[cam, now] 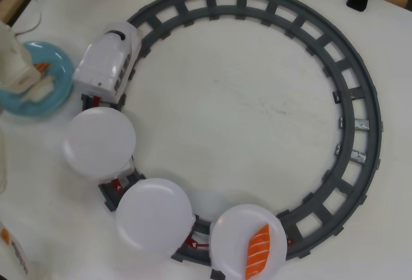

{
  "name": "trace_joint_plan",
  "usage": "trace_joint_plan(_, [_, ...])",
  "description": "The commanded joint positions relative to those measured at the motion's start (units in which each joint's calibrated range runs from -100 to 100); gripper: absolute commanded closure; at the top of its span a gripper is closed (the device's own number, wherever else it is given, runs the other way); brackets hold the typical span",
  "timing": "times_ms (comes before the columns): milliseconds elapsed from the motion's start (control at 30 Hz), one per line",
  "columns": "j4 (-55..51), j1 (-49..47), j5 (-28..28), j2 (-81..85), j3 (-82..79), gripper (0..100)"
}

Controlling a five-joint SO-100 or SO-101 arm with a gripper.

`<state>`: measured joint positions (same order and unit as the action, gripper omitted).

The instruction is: Pick up the sushi from the Shinkansen and put it on the blue dish

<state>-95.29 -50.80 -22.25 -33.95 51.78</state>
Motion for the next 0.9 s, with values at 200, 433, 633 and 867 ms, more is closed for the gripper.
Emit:
trace_joint_plan(200, [-4.03, 0.36, 6.5, 19.23, -0.48, 85])
trace_joint_plan(433, [-1.14, -1.67, 9.12, 41.13, -28.88, 85])
trace_joint_plan(633, [14.32, -1.67, 13.04, 64.77, -61.97, 85])
trace_joint_plan(867, [29.35, -5.45, 19.16, 87.25, -95.34, 85])
